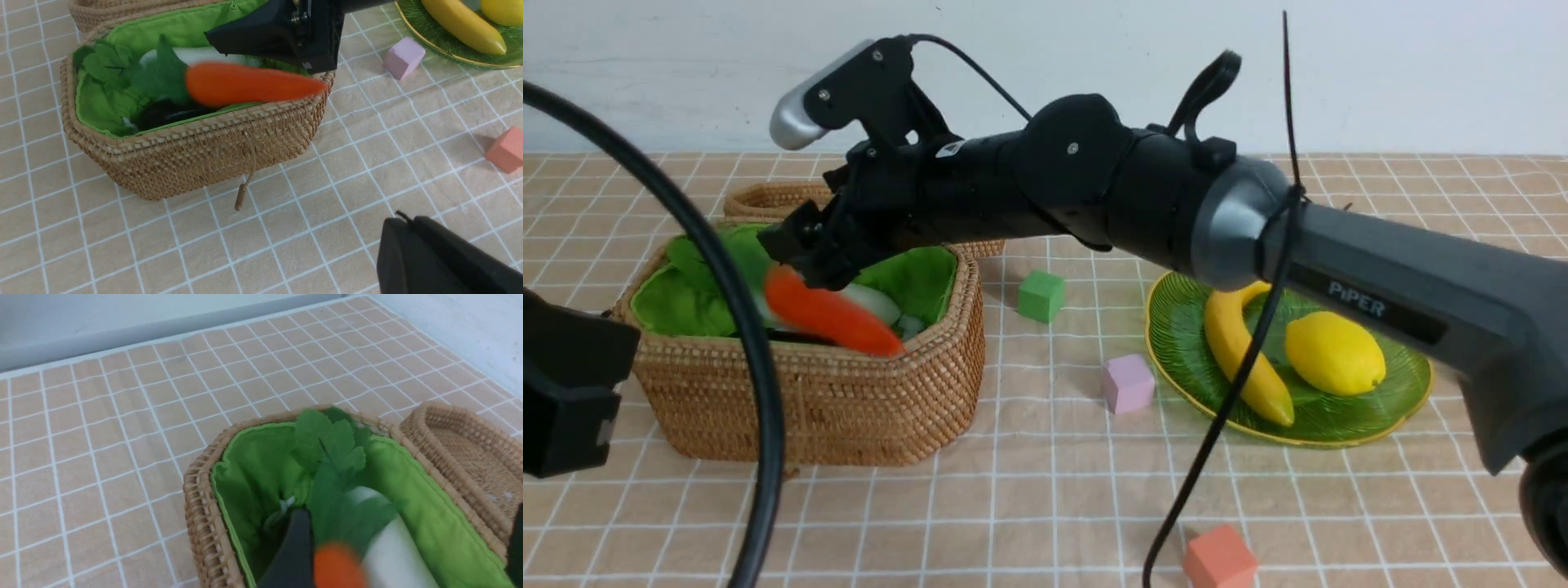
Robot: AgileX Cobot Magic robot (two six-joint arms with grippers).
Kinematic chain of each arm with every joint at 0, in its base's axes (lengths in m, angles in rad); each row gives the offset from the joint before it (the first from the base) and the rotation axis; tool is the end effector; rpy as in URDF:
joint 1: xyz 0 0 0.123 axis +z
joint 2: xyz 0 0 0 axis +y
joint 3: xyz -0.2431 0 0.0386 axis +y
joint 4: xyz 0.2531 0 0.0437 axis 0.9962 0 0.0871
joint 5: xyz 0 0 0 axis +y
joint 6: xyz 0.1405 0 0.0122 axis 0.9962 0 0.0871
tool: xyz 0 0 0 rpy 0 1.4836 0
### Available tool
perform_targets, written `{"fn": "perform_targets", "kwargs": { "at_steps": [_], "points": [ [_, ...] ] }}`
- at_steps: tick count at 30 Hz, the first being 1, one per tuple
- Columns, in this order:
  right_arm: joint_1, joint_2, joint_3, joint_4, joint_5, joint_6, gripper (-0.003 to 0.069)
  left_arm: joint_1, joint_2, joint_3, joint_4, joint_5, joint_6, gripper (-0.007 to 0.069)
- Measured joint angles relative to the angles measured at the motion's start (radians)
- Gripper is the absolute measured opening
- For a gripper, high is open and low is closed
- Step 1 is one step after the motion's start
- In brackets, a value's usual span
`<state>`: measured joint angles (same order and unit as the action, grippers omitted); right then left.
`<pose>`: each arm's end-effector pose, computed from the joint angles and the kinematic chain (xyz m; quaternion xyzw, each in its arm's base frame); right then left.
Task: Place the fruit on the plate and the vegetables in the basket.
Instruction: Use the right arm to grab a carrot and put it into the left basket, then use the right arm to grab a mangosteen and put it into the right plate
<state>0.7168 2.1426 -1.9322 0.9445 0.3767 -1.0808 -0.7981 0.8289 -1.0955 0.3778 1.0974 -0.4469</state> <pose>0.3848 0.3911 0.2501 -0.4261 0.6947 0.2716 0.5120 0.1710 -0.1091 0.3499 0.1682 0.8836 -0.0779 0.4300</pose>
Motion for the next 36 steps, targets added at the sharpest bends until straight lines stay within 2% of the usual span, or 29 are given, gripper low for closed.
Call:
{"fn": "perform_targets", "kwargs": {
  "at_steps": [3, 7, 9, 11, 12, 13, 15, 16, 18, 22, 24, 25, 27, 28, 29, 30, 31, 33, 36],
  "points": [
    [-0.029, -0.042, 0.0, -0.039, 0.101, 0.065, 0.0664, 0.0, 0.0, 0.0, 0.0, -0.004, 0.0, -0.0001],
    [-0.113, -0.176, 0.0, -0.201, 0.349, 0.322, 0.0571, 0.0, 0.0, 0.0, 0.0, -0.026, 0.011, 0.0],
    [-0.221, -0.282, -0.003, -0.374, 0.527, 0.539, 0.0422, 0.0, 0.0, 0.0, -0.014, -0.064, 0.038, 0.0001],
    [-0.299, -0.342, -0.003, -0.511, 0.627, 0.658, 0.0303, 0.0, 0.0, 0.0, -0.038, -0.104, 0.07, 0.0002],
    [-0.308, -0.347, -0.003, -0.524, 0.646, 0.68, 0.0277, 0.0, 0.0, 0.0, -0.044, -0.114, 0.073, 0.0002],
    [-0.396, -0.375, -0.003, -0.625, 0.721, 0.767, 0.0171, 0.0, 0.0, 0.0, -0.086, -0.158, 0.114, 0.0003],
    [-0.464, -0.387, -0.002, -0.693, 0.78, 0.834, 0.0104, 0.0, 0.0, 0.0, -0.123, -0.182, 0.148, 0.0004],
    [-0.472, -0.389, -0.002, -0.707, 0.795, 0.841, 0.0097, 0.0, 0.0, 0.0, -0.123, -0.182, 0.152, 0.0004],
    [-0.584, -0.398, 0.017, -0.776, 0.852, 0.93, 0.0059, 0.0, 0.0, 0.0, -0.191, -0.208, 0.208, 0.0004],
    [-0.7, -0.424, 0.139, -0.806, 0.854, 1.001, 0.0085, 0.0, 0.001, 0.0, -0.24, -0.226, 0.253, 0.0006],
    [-0.776, -0.438, 0.285, -0.818, 0.789, 1.038, 0.0153, 0.0, 0.002, 0.0, -0.269, -0.246, 0.284, 0.0008],
    [-0.787, -0.438, 0.31, -0.818, 0.78, 1.041, 0.016, 0.0, 0.002, 0.0, -0.271, -0.248, 0.286, 0.0008],
    [-0.843, -0.43, 0.443, -0.817, 0.637, 1.069, 0.0268, 0.0, 0.004, 0.0, -0.281, -0.25, 0.306, 0.0008],
    [-0.851, -0.426, 0.461, -0.817, 0.616, 1.071, 0.029, 0.0, 0.004, 0.0, -0.282, -0.25, 0.308, 0.0008],
    [-0.88, -0.404, 0.523, -0.817, 0.526, 1.081, 0.0413, 0.0, 0.006, 0.0, -0.284, -0.251, 0.31, 0.0008],
    [-0.88, -0.402, 0.529, -0.816, 0.517, 1.081, 0.0413, 0.0, 0.006, 0.0, -0.284, -0.251, 0.312, 0.0008],
    [-0.893, -0.378, 0.557, -0.814, 0.467, 1.092, 0.0505, 0.0, 0.01, 0.0, -0.284, -0.253, 0.313, 0.0008],
    [-0.902, -0.342, 0.574, -0.815, 0.417, 1.104, 0.0617, 0.0, 0.012, 0.0, -0.286, -0.255, 0.315, 0.0008],
    [-0.902, -0.281, 0.578, -0.817, 0.336, 1.115, 0.0673, 0.0, 0.015, 0.0, -0.287, -0.255, 0.315, 0.0008]
  ]
}}
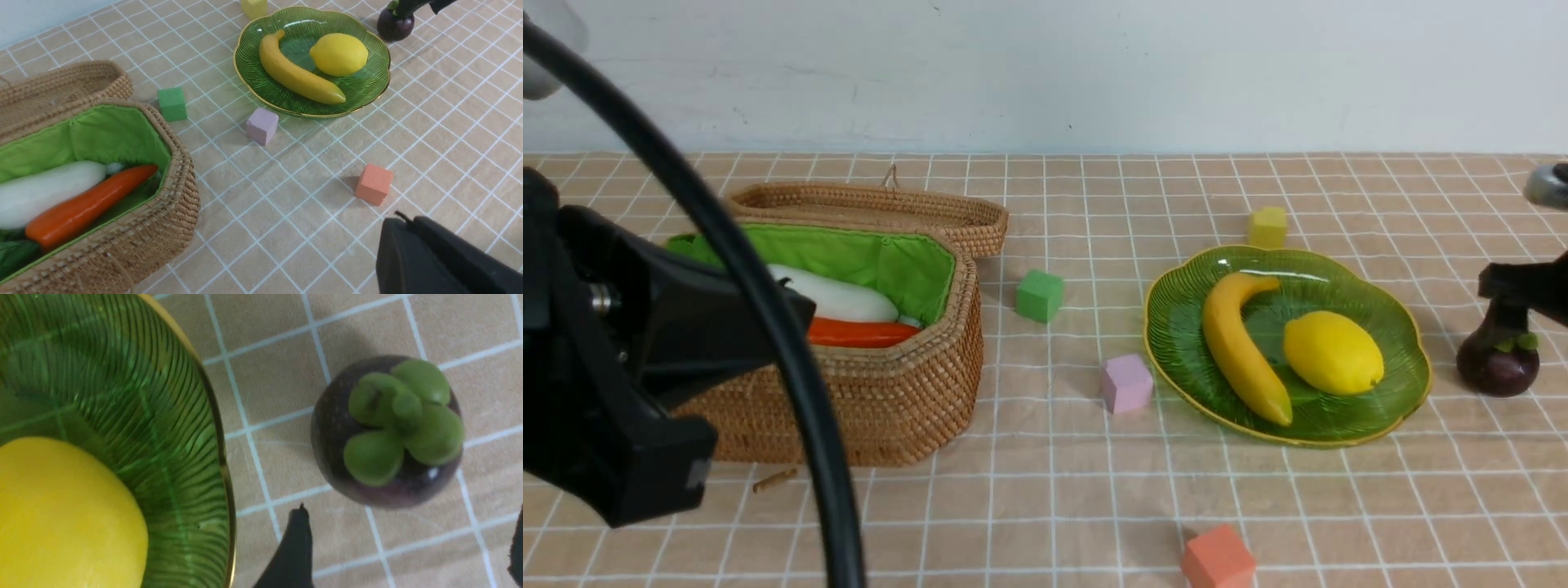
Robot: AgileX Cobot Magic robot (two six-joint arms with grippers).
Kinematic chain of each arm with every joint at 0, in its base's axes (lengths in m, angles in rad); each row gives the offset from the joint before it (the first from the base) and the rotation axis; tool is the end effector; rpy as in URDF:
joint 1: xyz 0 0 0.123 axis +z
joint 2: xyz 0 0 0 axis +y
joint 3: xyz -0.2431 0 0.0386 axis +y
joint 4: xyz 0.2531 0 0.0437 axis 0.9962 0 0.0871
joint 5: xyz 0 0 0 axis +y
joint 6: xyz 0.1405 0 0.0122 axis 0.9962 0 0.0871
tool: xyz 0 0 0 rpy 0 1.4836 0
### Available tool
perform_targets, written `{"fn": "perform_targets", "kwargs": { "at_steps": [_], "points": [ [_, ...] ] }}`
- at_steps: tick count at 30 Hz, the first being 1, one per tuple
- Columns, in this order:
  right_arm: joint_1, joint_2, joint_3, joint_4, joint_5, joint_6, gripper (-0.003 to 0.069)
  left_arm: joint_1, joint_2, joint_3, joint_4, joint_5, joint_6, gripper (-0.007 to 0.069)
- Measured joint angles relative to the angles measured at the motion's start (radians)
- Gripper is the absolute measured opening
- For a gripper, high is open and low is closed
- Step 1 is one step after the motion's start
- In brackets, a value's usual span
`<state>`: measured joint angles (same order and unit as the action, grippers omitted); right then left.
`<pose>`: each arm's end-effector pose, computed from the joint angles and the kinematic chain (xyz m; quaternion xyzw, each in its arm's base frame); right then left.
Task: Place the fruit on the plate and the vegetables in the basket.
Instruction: Use the right arm to grab a mangosteen and put it into the right plate
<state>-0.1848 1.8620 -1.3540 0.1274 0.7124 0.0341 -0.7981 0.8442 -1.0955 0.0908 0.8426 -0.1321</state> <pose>0.4043 -0.0637 0.1328 0.1442 0.9642 0.0346 0.2198 0.1639 -0.1544 0.3678 0.2895 0.8101 -0.1880 0.4739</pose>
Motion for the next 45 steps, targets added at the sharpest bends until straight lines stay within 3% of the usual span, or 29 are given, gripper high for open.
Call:
{"fn": "perform_targets", "kwargs": {
  "at_steps": [5, 14, 24, 29, 32, 36, 41, 45],
  "points": [
    [0.0, 0.091, 0.0, 0.0, -0.122, 0.003, 0.0655, 0.0, 0.007, 0.0, 0.0, 0.001, 0.0, 0.0011],
    [0.0, 0.167, -0.005, -0.023, -0.185, 0.001, 0.057, 0.0, 0.007, 0.0, -0.012, 0.001, 0.0, 0.0016],
    [0.0, 0.133, -0.006, -0.03, -0.164, 0.001, 0.057, 0.0, 0.007, 0.0, -0.014, 0.016, 0.0, 0.0017],
    [0.01, 0.045, -0.006, -0.014, -0.052, -0.001, 0.057, 0.0, 0.007, 0.0, -0.014, 0.02, 0.003, 0.0018],
    [0.053, 0.0, -0.005, 0.044, -0.001, -0.034, 0.057, 0.0, 0.007, 0.0, -0.014, 0.017, 0.003, 0.0021],
    [0.184, -0.03, -0.005, 0.153, 0.002, -0.123, 0.057, 0.0, 0.007, 0.0, -0.013, 0.015, 0.004, 0.0022],
    [0.298, -0.013, -0.005, 0.181, -0.072, -0.176, 0.057, 0.0, 0.007, 0.0, -0.007, 0.009, 0.015, 0.0023],
    [0.331, 0.0, -0.005, 0.181, -0.128, -0.179, 0.0594, 0.0, 0.007, 0.0, -0.007, 0.016, 0.023, 0.0023]
  ]
}}
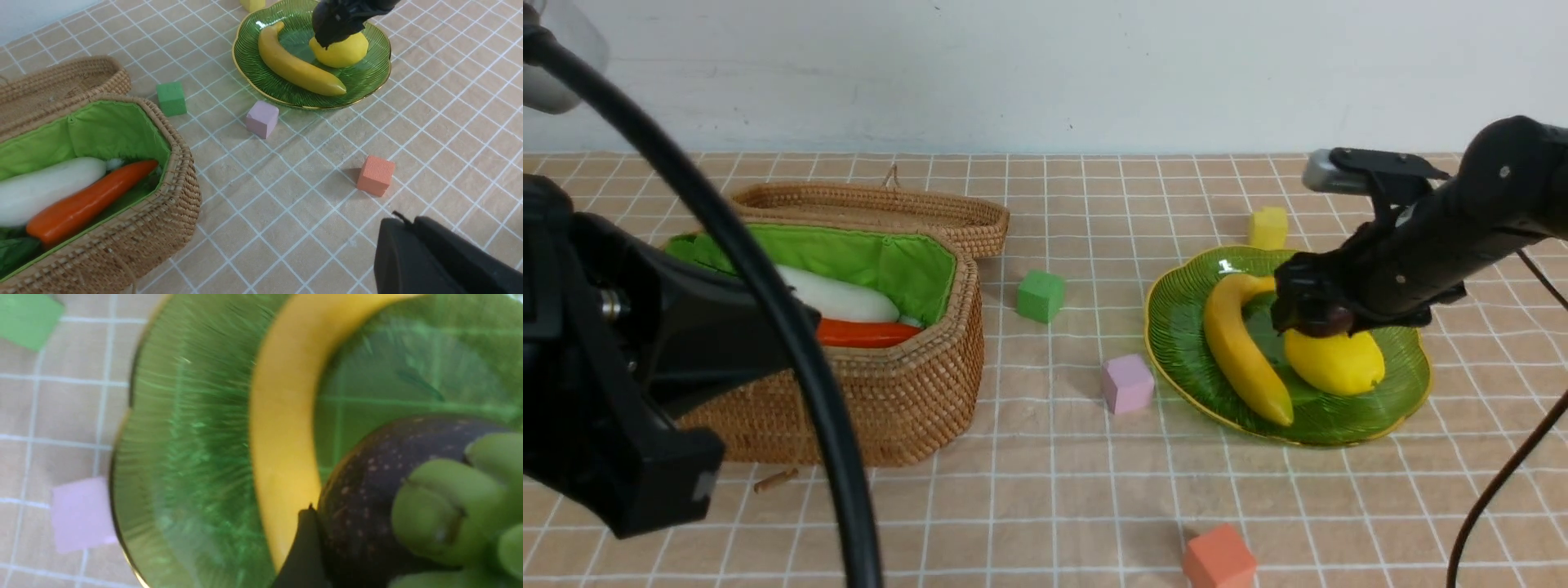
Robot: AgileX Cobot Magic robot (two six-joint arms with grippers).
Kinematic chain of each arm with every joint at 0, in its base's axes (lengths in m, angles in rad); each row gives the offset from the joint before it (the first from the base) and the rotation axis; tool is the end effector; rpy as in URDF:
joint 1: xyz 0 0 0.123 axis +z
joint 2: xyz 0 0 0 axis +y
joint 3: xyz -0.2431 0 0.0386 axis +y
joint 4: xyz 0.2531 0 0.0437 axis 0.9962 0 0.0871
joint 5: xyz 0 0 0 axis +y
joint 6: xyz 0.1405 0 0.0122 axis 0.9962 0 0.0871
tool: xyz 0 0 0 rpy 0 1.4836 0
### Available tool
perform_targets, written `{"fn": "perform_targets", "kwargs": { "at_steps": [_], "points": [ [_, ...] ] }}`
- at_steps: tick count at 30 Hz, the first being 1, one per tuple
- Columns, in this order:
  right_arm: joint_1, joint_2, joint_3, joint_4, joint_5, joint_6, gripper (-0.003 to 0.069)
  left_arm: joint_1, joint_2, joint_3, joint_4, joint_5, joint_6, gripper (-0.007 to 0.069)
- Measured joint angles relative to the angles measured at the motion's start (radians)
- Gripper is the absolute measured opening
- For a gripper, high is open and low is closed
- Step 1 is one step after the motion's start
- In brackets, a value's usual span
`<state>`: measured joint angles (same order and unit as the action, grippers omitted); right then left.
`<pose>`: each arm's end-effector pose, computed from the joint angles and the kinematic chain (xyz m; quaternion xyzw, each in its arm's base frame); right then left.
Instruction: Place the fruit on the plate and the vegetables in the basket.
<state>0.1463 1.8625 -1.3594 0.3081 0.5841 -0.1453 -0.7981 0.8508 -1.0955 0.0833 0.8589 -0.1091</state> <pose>0.4193 0.0856 0.1456 -0.0398 0.9525 0.1174 0.2781 0.1637 -0.1552 0.3643 0.2999 0.8126 -0.1815 0.4656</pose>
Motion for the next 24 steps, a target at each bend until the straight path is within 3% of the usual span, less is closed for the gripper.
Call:
{"fn": "perform_targets", "kwargs": {
  "at_steps": [4, 11, 17, 24],
  "points": [
    [0.008, 0.002, 0.0, 0.0, -0.013, 0.0, 0.0677, 0.0, 0.0, 0.0, 0.002, 0.011, 0.003, 0.0023],
    [0.008, -0.047, 0.001, 0.0, 0.051, 0.0, 0.0638, 0.0, 0.0, 0.0, 0.05, 0.014, 0.003, 0.0026],
    [0.008, -0.285, 0.024, -0.011, 0.178, 0.0, 0.044, 0.0, -0.075, 0.046, 0.155, -0.043, -0.068, 0.0006],
    [0.008, -0.721, 0.307, -0.018, 0.332, 0.005, 0.0087, 0.0, -0.482, 0.362, 0.181, -0.253, -0.249, -0.0013]
  ]
}}
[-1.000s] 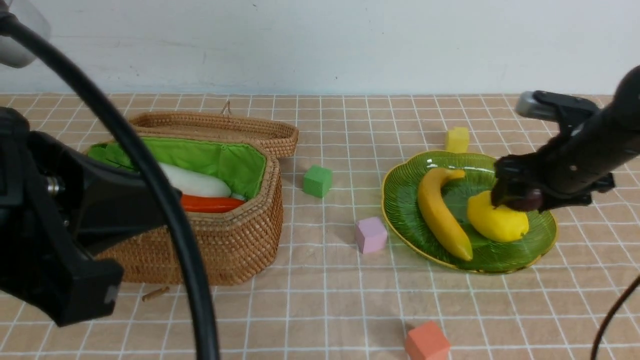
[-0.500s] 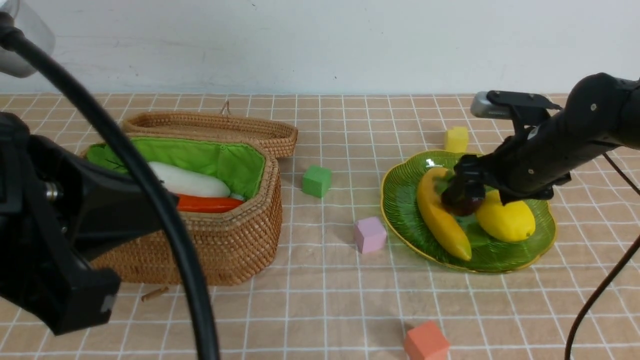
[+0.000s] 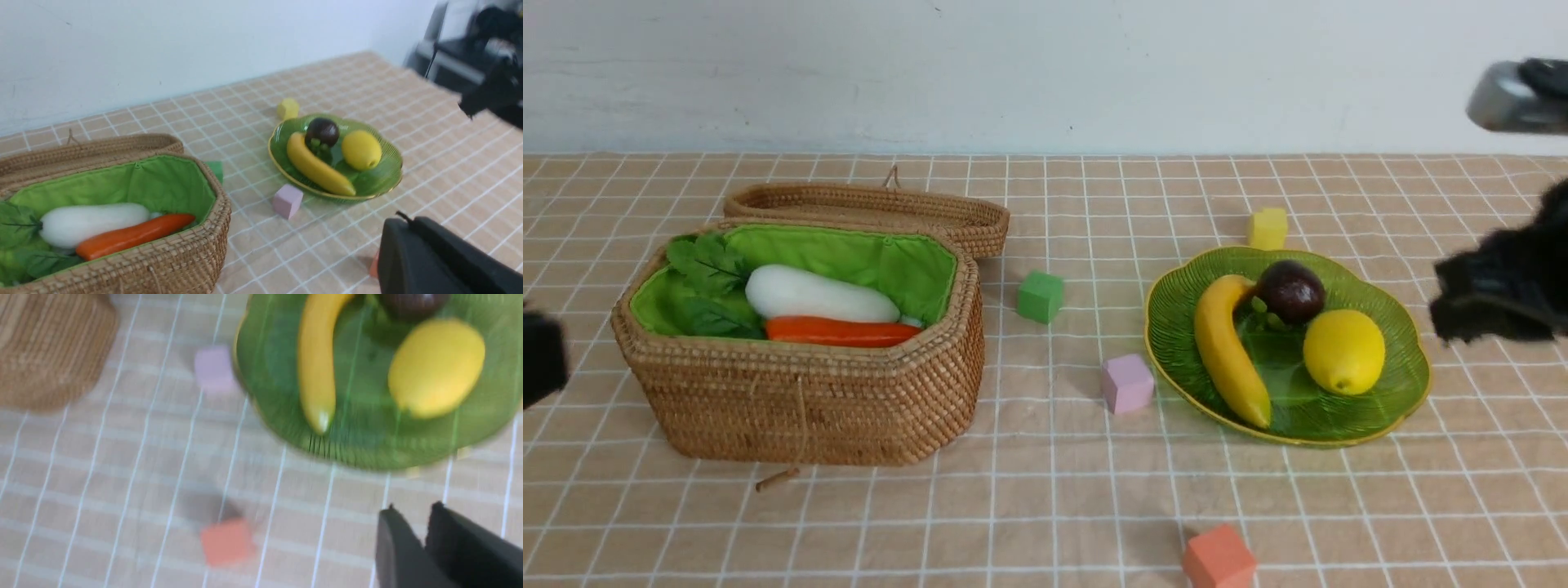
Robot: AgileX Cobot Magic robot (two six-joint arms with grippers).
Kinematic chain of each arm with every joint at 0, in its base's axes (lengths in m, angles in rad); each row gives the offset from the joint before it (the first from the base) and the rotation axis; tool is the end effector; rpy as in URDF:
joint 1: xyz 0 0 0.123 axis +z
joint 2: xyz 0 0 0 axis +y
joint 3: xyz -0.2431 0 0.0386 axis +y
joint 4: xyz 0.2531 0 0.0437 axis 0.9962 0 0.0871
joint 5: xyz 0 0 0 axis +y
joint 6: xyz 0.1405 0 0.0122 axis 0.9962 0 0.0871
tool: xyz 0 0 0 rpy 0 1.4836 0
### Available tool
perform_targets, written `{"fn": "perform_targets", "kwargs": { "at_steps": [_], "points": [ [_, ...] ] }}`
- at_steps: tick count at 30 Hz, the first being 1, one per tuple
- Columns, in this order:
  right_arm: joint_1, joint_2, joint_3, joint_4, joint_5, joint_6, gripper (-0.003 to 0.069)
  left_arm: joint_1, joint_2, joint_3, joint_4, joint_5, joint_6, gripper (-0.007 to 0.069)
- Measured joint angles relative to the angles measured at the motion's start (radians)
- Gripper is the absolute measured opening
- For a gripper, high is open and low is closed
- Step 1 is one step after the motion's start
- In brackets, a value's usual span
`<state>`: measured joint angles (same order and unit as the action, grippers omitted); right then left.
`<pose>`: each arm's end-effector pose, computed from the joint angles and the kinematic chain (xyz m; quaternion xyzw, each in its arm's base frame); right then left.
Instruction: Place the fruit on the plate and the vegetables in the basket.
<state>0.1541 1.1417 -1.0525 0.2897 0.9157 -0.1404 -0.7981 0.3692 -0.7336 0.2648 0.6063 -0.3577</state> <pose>0.2674 0.0739 0.2737 -0.0914 0.9339 0.1388 0.3165 0.1171 -0.0900 0.3585 0.1971 0.7275 -0.2452 0.6097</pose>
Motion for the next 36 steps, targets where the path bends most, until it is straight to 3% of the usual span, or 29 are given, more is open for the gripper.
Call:
{"fn": "perform_targets", "kwargs": {
  "at_steps": [4, 15, 20, 32, 36],
  "points": [
    [0.0, -0.268, 0.201, 0.015, 0.051, 0.053, -0.0003, 0.0, -0.218, 0.221, 0.021, -0.118, -0.033, -0.0013],
    [0.0, -0.879, 0.514, -0.049, 0.136, 0.309, 0.0005, 0.0, -0.38, 0.556, 0.025, -0.221, -0.037, -0.0013],
    [0.0, -0.949, 0.58, -0.051, 0.054, 0.367, 0.0015, 0.0, -0.38, 0.666, 0.026, -0.214, -0.038, -0.0013],
    [0.0, -0.958, 0.608, -0.062, 0.098, 0.412, 0.0024, 0.0, -0.38, 0.757, 0.028, -0.148, -0.038, -0.0013],
    [-0.017, -1.002, 0.676, -0.109, -0.149, 0.427, -0.0006, 0.0, -0.38, 0.757, 0.028, -0.148, -0.038, -0.0013]
  ]
}}
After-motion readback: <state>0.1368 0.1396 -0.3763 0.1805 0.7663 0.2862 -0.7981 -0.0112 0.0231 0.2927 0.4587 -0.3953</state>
